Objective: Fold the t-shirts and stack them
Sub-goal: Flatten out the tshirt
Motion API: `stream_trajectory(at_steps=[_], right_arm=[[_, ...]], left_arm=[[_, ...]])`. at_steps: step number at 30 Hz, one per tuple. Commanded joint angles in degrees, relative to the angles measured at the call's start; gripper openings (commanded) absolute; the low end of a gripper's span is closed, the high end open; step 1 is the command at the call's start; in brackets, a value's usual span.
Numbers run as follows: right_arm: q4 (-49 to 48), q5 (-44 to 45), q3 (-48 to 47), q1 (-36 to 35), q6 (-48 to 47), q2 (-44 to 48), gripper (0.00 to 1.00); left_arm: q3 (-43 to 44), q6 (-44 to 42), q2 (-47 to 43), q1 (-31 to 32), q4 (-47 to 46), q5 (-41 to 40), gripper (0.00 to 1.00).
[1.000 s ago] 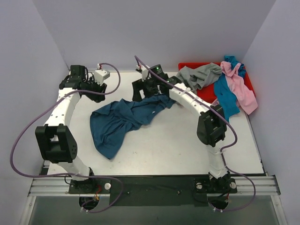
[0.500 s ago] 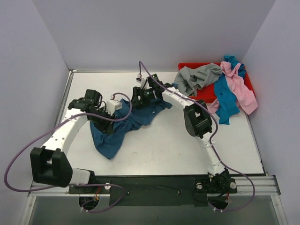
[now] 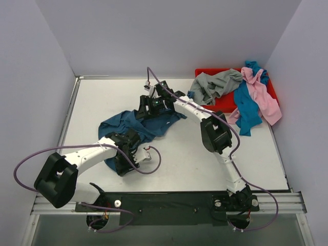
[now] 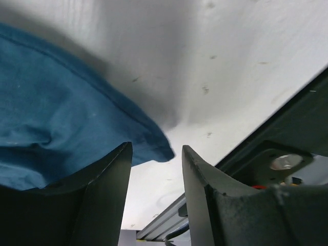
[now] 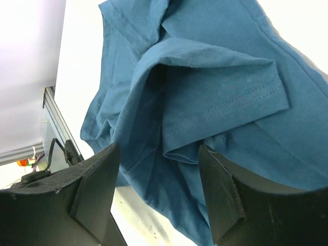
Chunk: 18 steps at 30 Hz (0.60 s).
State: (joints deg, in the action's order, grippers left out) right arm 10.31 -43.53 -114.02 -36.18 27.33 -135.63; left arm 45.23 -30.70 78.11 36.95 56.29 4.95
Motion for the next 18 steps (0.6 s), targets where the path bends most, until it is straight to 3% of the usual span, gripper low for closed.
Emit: stream_trajectory(at_steps=[1,9,11,12,13,17,18], right_arm=[[2.52,3.09,-3.74,-2.48,0.71,3.01,0.58],[3.41,7.84,-6.66,-4.42,-0.08,0.36,0.60],[3.58,8.98,-6.39,-4.51,-1.05,1.50,0.60],[3.67,9.25,-6.48,-4.42,-1.49,1.77,0.61],[3.84,9.95,-6.83,-4.51,-2.10,1.86,0.60],[5.34,11.53,-7.36,-4.25,-1.58,-1.20,0.49],[5.60,11.27,-7.88,-4.16,-1.41,-2.87,0.38]], left_arm=[[-1.46,-0.94,0.03,-0.04,-6.37,-9.87,0.54],[-6.12,-2.17,1.00,-0.04,-12.43,-11.72,0.45],[-6.91,-3.66,1.08,-0.21,-13.40,-12.95,0.24],[-7.17,-3.84,1.08,-0.12,-13.40,-13.30,0.05],[-7.18,-4.02,1.00,-0.12,-13.23,-13.39,0.00],[-6.04,-3.06,0.29,-0.47,-11.82,-16.36,0.00],[-5.86,-2.70,-0.06,-0.82,-11.04,-16.99,0.00]])
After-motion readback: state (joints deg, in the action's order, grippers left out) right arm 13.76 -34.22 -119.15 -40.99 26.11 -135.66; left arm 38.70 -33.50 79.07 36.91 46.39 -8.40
